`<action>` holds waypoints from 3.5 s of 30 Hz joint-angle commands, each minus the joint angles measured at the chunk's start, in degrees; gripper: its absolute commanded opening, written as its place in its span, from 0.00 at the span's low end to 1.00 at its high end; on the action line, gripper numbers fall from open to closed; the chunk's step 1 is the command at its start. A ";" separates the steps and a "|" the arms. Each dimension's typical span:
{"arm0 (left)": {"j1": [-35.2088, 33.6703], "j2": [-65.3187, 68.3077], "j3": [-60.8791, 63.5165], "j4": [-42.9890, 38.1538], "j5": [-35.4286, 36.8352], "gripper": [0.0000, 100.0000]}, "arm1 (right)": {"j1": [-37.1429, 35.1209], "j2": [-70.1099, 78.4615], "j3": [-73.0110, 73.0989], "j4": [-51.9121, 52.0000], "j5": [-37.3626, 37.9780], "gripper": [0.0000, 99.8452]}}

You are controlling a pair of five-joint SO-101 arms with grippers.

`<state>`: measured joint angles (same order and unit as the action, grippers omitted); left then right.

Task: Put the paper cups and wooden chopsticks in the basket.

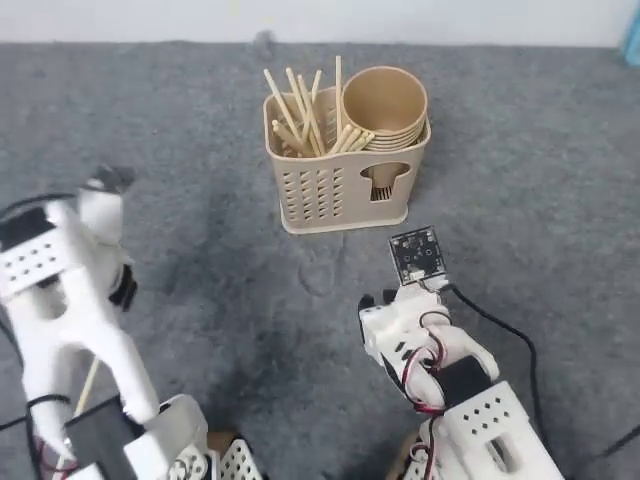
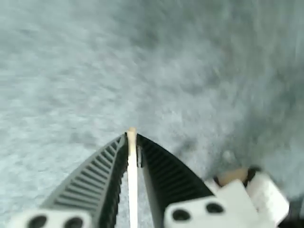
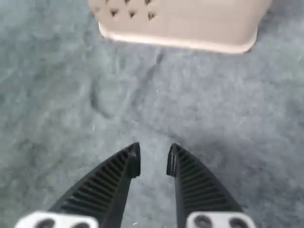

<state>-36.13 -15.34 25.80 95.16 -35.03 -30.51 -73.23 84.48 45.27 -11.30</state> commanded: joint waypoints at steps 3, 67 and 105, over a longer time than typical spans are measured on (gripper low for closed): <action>2.46 -0.35 -11.47 -2.11 12.13 0.01 | 4.09 -1.45 -0.26 0.48 -0.18 0.00; 41.32 -1.67 -18.77 -60.31 48.88 0.01 | 12.97 -1.36 5.27 -4.88 -0.35 0.01; 28.04 -58.55 37.14 -52.31 49.05 0.01 | 20.18 -30.81 5.19 20.09 2.90 0.01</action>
<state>-6.24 -63.34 56.57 38.90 14.73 -8.18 -102.95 94.24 58.81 -11.21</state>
